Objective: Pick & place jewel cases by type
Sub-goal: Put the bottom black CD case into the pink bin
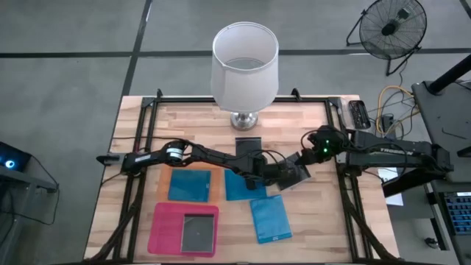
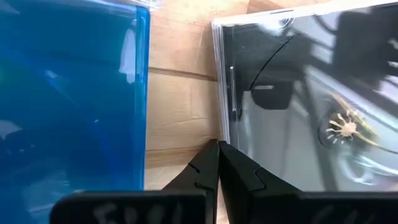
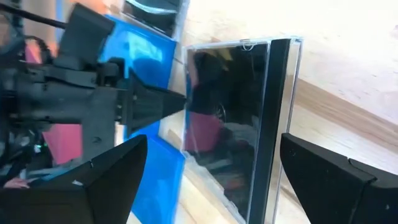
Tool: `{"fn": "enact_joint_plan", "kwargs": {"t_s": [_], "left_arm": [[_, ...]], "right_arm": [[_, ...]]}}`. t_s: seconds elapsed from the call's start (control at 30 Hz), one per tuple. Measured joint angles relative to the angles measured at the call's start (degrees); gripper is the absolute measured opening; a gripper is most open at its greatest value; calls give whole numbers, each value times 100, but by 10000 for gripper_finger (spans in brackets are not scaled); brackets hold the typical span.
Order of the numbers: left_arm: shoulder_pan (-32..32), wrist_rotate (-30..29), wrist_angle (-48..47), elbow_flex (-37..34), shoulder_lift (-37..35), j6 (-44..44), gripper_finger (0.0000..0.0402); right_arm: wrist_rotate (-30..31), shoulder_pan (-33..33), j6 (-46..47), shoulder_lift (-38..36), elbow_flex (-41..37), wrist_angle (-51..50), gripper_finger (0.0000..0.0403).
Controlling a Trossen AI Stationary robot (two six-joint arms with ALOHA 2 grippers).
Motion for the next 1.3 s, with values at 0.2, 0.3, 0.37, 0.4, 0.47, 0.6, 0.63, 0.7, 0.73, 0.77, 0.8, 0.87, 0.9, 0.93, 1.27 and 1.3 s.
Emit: {"fn": "enact_joint_plan", "kwargs": {"t_s": [0.2,0.3,0.37,0.4,0.47,0.6,0.63,0.7,0.73,0.77,0.8,0.87,0.9,0.93,1.27,1.3], "left_arm": [[0,4,-3,0,0,-14,0],[0,4,-11,0,0,-17,0],[0,7,-25,0,0,-16,0],[0,7,-28,0,0,-15,0],[0,1,-13,0,0,-15,0],[79,-266,415,28,44,3,1],[93,-325,394,24,44,25,1],[129,-330,557,24,42,54,1],[135,-300,546,20,42,70,1],[141,-249,544,15,42,97,1],[138,-239,560,15,42,131,1],[139,-174,577,15,42,149,1],[140,-159,576,15,42,149,1],[140,-150,576,15,42,146,1],[114,-101,534,7,28,166,0],[114,-94,534,5,28,168,0]], "right_arm": [[16,40,94,-88,5,33,352],[21,88,194,-118,7,42,352],[19,127,200,-126,72,80,352],[21,140,202,-126,126,153,352],[-27,204,220,-133,268,419,352],[-32,366,256,-65,420,339,352],[81,392,290,-20,417,344,352],[230,463,290,34,434,447,352],[229,511,287,64,379,451,352],[236,584,288,117,313,413,352],[278,644,290,184,256,400,352],[365,765,379,254,166,511,352],[379,825,403,261,155,644,352],[386,872,413,288,141,727,352],[615,1002,414,385,105,689,327],[615,1001,414,385,105,685,326]]}}
